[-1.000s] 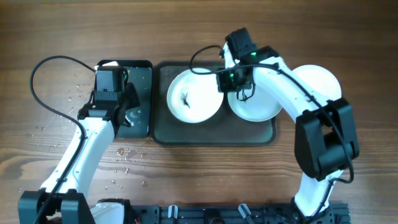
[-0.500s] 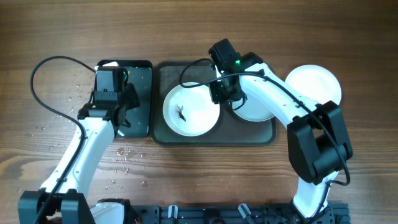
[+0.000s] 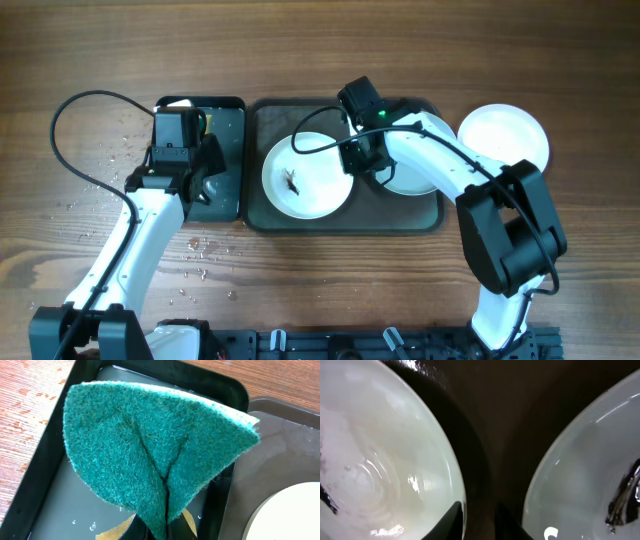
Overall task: Clean dirty plates on tray and stack at the side
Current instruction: 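Drag the stained plate down to the grey tray's center with right gripper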
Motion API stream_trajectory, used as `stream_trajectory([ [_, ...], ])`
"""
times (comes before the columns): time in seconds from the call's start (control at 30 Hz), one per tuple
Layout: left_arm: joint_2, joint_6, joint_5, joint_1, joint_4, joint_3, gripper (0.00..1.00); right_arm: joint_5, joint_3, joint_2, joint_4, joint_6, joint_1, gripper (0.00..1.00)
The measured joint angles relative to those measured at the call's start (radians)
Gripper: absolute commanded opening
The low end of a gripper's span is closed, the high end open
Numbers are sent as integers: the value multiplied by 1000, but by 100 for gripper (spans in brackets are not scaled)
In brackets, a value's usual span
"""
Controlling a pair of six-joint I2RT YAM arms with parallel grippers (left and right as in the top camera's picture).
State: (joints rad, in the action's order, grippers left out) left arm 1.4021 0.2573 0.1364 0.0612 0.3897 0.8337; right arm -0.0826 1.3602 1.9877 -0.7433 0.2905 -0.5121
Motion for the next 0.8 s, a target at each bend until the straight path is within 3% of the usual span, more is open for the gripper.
stream_trajectory([
  [0.13, 0, 42, -6, 0, 0, 0, 4, -26, -32, 0, 42, 3, 0, 4],
  [0.57, 0, 109, -86, 3, 10, 2, 4, -40, -44, 0, 77, 134, -2, 4],
  [0.8, 0, 116, -94, 3, 260, 171, 4, -40, -45, 0, 87, 192, -2, 4],
])
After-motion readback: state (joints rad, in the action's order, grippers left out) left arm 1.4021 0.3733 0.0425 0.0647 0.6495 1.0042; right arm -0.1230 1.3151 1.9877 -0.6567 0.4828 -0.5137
